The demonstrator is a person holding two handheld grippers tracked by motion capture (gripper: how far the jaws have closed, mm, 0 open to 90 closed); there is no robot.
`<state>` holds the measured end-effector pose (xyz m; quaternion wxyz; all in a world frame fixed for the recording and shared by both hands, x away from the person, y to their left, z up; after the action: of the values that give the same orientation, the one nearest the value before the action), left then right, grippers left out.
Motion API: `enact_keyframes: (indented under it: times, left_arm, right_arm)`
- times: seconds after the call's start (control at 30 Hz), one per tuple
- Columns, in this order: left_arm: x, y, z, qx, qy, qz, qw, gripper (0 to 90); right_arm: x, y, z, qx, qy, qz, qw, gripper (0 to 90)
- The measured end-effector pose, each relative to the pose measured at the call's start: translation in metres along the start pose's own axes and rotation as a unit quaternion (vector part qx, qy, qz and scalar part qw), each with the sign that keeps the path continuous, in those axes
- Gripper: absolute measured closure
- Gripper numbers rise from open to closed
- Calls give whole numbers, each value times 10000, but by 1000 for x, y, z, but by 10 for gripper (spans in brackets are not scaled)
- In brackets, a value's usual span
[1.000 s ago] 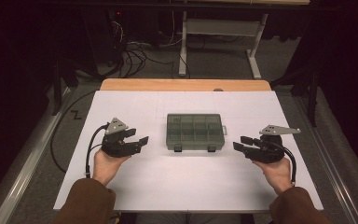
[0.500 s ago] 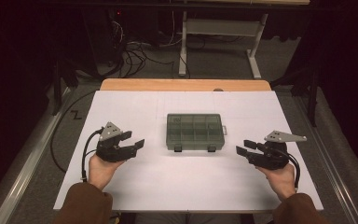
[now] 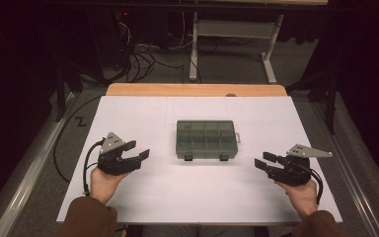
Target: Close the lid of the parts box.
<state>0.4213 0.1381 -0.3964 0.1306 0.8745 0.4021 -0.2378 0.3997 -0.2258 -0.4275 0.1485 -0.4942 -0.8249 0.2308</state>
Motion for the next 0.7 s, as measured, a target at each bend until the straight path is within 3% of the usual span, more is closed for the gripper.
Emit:
enact_keyframes:
  times: [0.7]
  left_arm:
    - [12,-11,5,-153,-9,-118,9998,384]
  right_arm:
    - [-11,-9,16,-97,227,60,9997,476]
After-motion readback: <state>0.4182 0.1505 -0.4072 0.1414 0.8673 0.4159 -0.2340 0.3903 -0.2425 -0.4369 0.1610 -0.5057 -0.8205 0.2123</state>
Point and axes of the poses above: each handheld gripper's, and its own axes: y roughly forward along the jaws, z roughly out of its underside, x roughly to its left, the point moved 9 cm from there along y, roughly forward along the jaws, and after that the axes turned 15 degrees about z, right-handed, at the moved point
